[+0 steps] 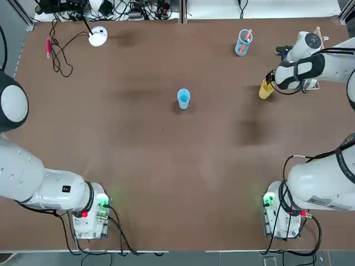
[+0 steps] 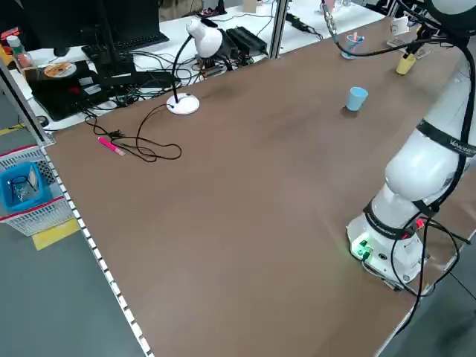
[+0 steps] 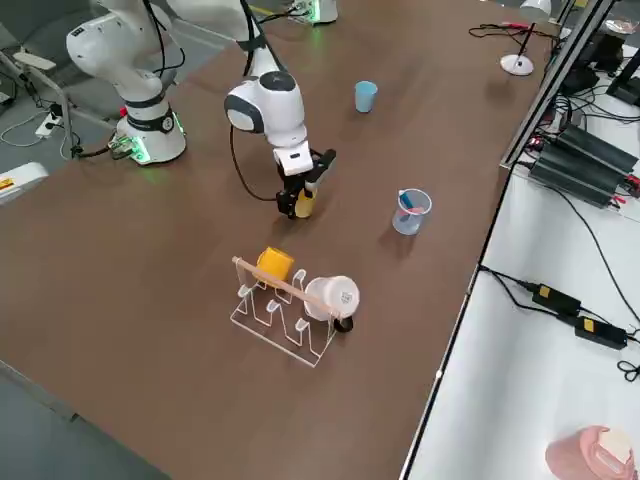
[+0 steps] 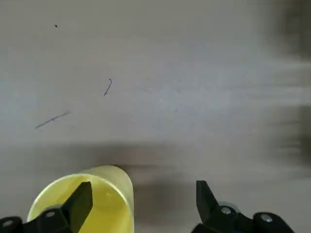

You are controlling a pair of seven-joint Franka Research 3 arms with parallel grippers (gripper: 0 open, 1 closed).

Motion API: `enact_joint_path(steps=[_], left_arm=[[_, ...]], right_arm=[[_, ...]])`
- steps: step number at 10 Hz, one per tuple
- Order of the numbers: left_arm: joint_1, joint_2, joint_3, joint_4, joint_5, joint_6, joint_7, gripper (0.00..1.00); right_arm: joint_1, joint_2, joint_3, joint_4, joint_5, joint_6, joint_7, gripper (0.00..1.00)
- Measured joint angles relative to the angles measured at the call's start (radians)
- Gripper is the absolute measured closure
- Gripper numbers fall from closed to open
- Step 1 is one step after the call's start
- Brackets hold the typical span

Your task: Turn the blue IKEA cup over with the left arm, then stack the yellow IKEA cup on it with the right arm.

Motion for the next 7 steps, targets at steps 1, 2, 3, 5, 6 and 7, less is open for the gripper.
enact_joint_path(steps=[1,2,3,5,6,7], left_arm=[[0.000,0.000,0.000,0.000,0.000,0.000,0.000,0.01],[0.000,0.000,-0.001,0.000,-0.001,0.000,0.000,0.01],[0.000,0.000,-0.001,0.000,-0.004,0.000,0.000,0.01],[-0.001,0.000,-0.001,0.000,-0.015,0.000,0.000,0.01],[-0.001,0.000,-0.001,0.000,-0.015,0.000,0.000,0.01],[-0.001,0.000,-0.001,0.000,-0.015,-0.001,0.000,0.01]], right_arm=[[-0.001,0.008,-0.001,0.000,-0.001,0.006,0.000,0.13],[-0.003,0.009,-0.001,0.000,-0.001,0.007,0.000,0.18],[-0.004,0.009,-0.002,0.000,-0.001,0.007,0.000,0.37],[-0.010,0.009,-0.003,0.000,-0.001,0.007,0.011,0.69],[-0.011,0.009,-0.003,0.000,-0.001,0.007,0.032,0.82],[-0.011,0.004,0.004,0.000,-0.001,0.009,0.055,0.87]])
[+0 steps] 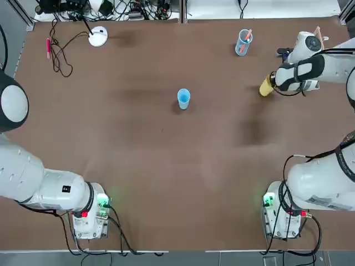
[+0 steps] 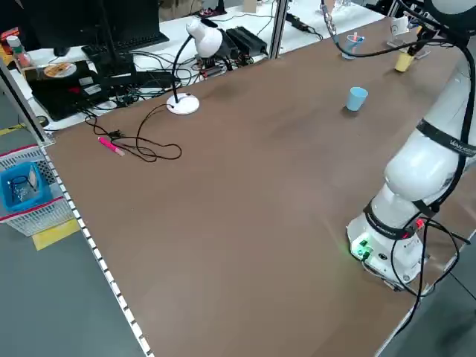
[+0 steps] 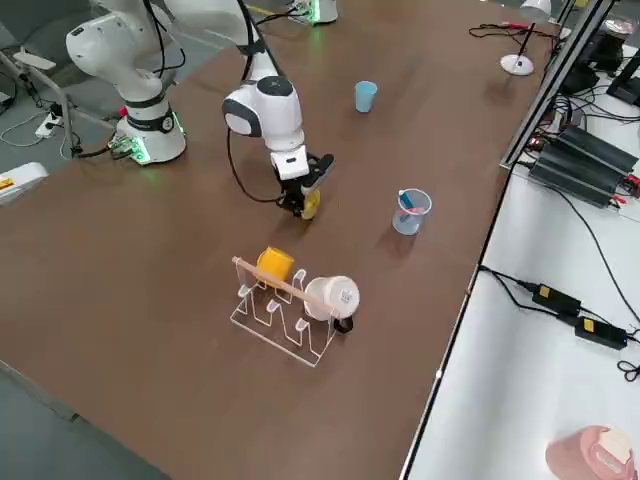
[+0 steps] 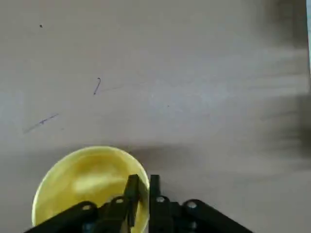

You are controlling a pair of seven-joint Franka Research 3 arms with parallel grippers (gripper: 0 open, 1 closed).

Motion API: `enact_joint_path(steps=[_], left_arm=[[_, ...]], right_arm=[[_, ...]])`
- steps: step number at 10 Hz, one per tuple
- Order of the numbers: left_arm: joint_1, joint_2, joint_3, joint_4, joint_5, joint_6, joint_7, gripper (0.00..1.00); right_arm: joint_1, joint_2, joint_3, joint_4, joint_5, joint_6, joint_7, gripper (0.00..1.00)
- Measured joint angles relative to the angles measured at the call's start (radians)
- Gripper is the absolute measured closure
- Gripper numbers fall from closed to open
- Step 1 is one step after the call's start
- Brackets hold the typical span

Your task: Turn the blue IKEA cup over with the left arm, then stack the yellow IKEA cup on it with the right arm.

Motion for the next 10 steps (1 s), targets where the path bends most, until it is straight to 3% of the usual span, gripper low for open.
enact_joint_path(steps=[3,7,10], left_arm=[[-0.001,0.000,0.000,0.000,-0.002,-0.001,0.000,0.01],[-0.004,0.000,0.000,0.000,-0.004,-0.001,0.000,0.01],[-0.005,0.000,0.000,0.000,-0.011,-0.001,0.000,0.01]], right_arm=[[0.000,-0.001,0.002,0.005,0.000,-0.015,0.012,0.88],[0.000,-0.020,0.005,0.058,0.000,-0.153,0.015,0.96],[0.000,-0.036,0.009,0.111,0.000,-0.257,0.079,0.96]])
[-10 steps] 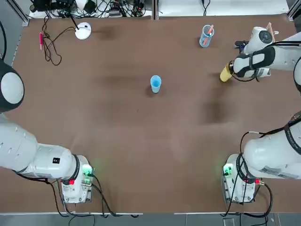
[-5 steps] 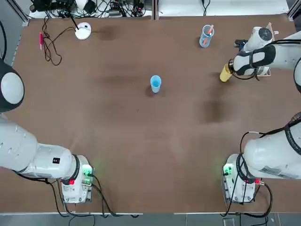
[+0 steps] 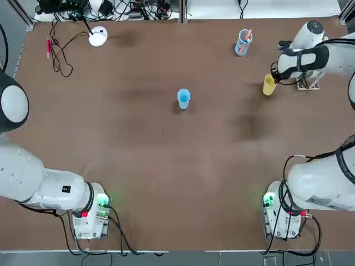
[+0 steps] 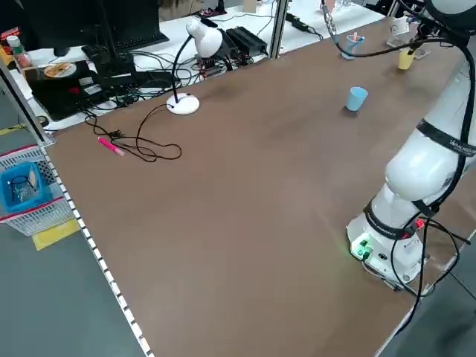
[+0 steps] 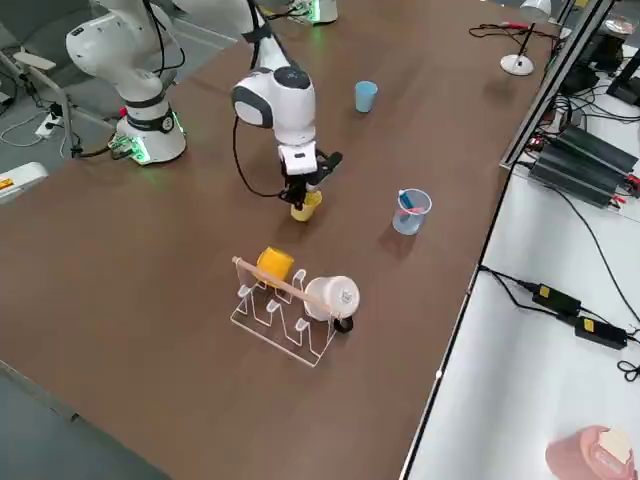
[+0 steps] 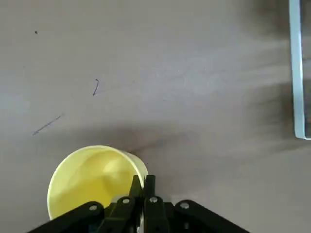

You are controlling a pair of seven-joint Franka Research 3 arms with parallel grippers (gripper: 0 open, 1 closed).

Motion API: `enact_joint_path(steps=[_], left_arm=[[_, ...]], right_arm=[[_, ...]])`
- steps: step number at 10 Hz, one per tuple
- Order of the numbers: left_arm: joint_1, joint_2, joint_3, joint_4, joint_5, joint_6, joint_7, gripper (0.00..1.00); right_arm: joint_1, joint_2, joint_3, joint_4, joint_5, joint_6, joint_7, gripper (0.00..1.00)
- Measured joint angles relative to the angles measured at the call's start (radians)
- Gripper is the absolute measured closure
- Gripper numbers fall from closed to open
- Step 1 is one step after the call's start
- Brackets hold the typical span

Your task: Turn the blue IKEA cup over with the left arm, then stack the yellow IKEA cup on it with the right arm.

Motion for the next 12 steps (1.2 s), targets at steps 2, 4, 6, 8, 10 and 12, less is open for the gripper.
enact_joint_path(steps=[2,4,6,8,10,12], left_arm=[[0.000,0.000,0.000,0.000,-0.001,0.000,0.000,0.01],[0.000,0.000,0.000,0.000,-0.002,0.000,0.000,0.01],[0.000,0.000,0.000,0.000,-0.002,0.000,0.000,0.01],[-0.001,0.000,0.000,0.000,-0.002,0.000,0.000,0.01],[-0.002,0.000,0.000,0.000,-0.002,0.000,0.000,0.01],[-0.002,0.000,-0.001,0.000,-0.002,0.000,0.000,0.01]], right_arm=[[0.001,-0.012,0.010,0.005,0.052,-0.003,0.046,0.96],[0.006,-0.025,0.059,0.025,0.146,-0.005,0.047,0.96],[0.021,-0.035,0.089,0.063,0.157,-0.020,0.053,0.96],[0.049,-0.042,0.109,0.131,0.159,-0.093,0.056,0.96],[0.090,-0.045,0.138,0.213,0.162,-0.135,0.080,0.96],[0.135,-0.046,0.172,0.258,0.162,-0.138,0.123,0.96]])
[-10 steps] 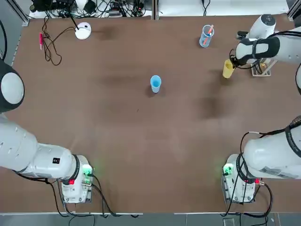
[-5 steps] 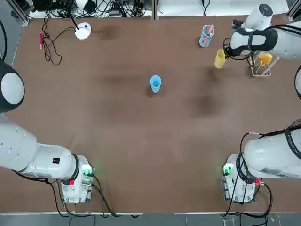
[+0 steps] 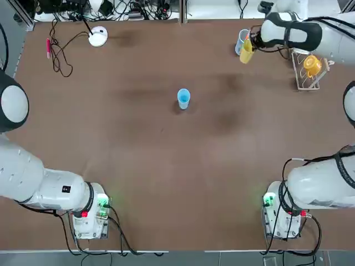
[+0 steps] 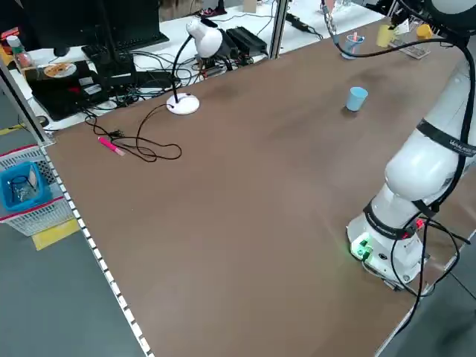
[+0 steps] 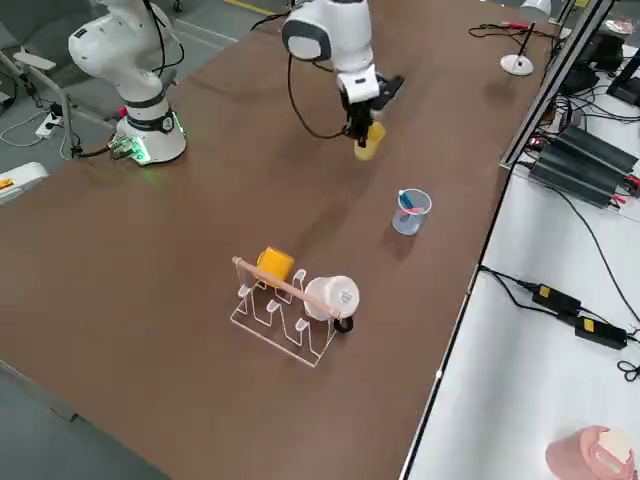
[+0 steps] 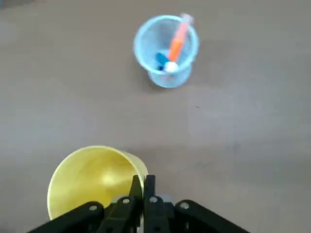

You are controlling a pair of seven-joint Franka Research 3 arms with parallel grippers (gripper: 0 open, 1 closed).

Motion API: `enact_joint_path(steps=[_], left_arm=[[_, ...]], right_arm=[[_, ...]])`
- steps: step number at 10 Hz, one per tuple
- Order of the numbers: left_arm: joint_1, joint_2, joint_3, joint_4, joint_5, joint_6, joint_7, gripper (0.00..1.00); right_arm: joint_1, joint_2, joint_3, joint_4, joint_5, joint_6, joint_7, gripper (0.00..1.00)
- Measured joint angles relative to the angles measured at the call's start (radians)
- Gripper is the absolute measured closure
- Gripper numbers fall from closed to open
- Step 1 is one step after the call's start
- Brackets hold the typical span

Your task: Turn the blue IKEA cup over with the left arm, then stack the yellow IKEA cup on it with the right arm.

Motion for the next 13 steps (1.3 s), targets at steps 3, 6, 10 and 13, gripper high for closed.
enact_joint_path(steps=[3,6,10,13], left_arm=[[-0.002,0.000,-0.018,0.000,-0.002,0.000,-0.001,0.01],[-0.001,0.000,-0.019,0.000,-0.002,0.000,-0.001,0.01],[-0.001,0.000,-0.019,0.000,-0.002,0.000,-0.001,0.01],[-0.001,0.000,-0.019,0.000,-0.002,0.000,-0.001,0.01]], right_arm=[[0.088,0.000,0.061,0.045,0.000,0.000,0.136,0.96],[0.160,0.000,0.080,0.059,-0.001,0.000,0.208,0.96],[0.241,0.004,0.078,0.101,-0.102,-0.092,0.270,0.96],[0.266,0.022,0.079,0.155,-0.163,-0.148,0.376,0.96]])
